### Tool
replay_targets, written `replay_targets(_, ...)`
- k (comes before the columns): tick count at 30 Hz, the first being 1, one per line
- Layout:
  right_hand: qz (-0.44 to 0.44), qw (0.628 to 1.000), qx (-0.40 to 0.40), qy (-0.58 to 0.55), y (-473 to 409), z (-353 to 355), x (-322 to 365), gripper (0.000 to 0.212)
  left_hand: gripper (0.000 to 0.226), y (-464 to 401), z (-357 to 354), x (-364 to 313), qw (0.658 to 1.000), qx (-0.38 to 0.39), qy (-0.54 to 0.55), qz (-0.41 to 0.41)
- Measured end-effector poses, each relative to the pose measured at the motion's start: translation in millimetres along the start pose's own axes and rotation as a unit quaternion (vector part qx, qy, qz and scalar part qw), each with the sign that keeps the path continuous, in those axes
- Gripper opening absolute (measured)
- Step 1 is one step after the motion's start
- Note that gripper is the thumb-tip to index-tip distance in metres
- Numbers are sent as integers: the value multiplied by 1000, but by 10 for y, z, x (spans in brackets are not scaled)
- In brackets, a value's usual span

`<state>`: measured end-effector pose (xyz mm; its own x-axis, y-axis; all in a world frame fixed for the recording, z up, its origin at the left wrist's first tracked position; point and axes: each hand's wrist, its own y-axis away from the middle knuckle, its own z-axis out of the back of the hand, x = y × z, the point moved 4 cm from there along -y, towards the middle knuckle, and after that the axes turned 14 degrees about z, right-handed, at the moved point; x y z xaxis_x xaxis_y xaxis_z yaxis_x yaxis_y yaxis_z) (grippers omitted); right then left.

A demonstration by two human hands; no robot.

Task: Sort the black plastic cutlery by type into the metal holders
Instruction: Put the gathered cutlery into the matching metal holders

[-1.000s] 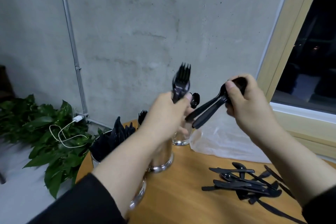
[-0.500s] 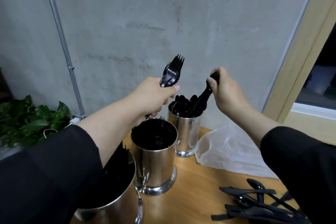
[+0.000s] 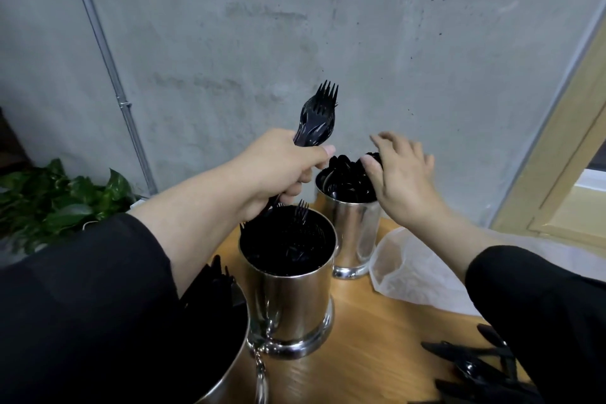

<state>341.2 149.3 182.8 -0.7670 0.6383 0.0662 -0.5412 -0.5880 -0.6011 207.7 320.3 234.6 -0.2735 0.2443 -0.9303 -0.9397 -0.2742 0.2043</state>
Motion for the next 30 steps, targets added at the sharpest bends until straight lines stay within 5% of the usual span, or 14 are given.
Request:
replay_targets(4,-46,963,-97,-247,-8,495,227,55,20,149,-48,-22,999,45,17,10)
replay_targets(9,-7,890,-46,-454,78,1094,831,49,12,462,-180,-83,989,133,57,36)
replay_targets(13,-21,897,-56,-437,215,1329,984,20,14,780,-260,-77,981,169,89,43)
replay_targets(19,-93,881,-41,-462,562,1541,1151,16,17,1257,-370,8,976,184,111,25)
replay_targets(24,-111,854,-70,-503,829,1712,1382,33,13,1558,-480,95,977,189,93,21)
replay_targets(30,-119,877,-16,-465,1010,1848,1540,50,9,1763,-524,147,989,148,-17,18)
